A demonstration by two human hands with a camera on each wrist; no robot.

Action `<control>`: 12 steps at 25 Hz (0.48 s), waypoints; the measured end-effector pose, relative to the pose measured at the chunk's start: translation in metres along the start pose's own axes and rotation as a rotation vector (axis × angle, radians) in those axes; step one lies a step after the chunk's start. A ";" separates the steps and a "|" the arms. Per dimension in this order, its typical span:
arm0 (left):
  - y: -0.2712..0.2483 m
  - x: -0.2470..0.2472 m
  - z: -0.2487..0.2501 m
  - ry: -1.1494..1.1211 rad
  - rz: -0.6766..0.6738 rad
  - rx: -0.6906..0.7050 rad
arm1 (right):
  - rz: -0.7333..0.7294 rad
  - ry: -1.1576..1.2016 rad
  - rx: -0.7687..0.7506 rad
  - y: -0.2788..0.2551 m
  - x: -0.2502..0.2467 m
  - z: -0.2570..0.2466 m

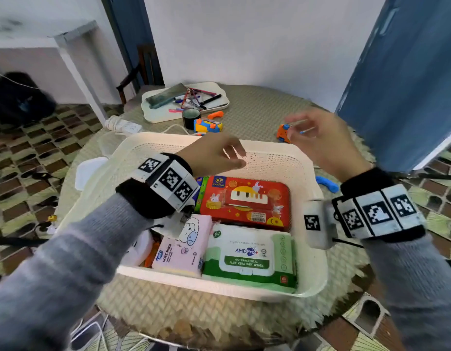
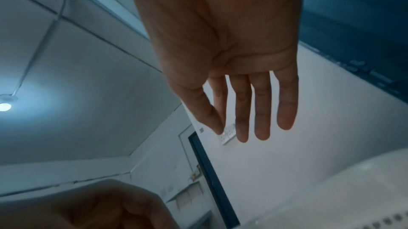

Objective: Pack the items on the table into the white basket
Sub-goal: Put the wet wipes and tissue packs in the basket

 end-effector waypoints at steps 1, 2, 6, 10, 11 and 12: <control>0.002 0.001 0.009 -0.005 0.017 0.028 | 0.026 0.009 0.018 -0.006 -0.008 0.002; 0.006 0.004 0.020 0.000 0.017 0.061 | 0.061 0.018 0.042 -0.015 -0.019 0.006; 0.027 0.026 0.066 0.043 -0.017 0.179 | 0.163 0.055 0.125 -0.051 -0.051 0.035; 0.049 0.053 0.114 0.059 -0.048 0.278 | 0.220 0.079 0.207 -0.085 -0.077 0.080; 0.056 0.061 0.127 0.055 -0.067 0.299 | 0.231 0.081 0.233 -0.094 -0.085 0.092; 0.064 0.071 0.140 0.044 -0.089 0.318 | 0.239 0.086 0.263 -0.103 -0.093 0.104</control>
Point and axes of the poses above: each hand's wrist, its own y-axis towards the middle knuckle, its own x-axis out of the palm, z = x × y, the point moved 2 cm from there along y, towards the middle knuckle, and after that the axes turned 8 degrees about -z, right-handed, at the moved point
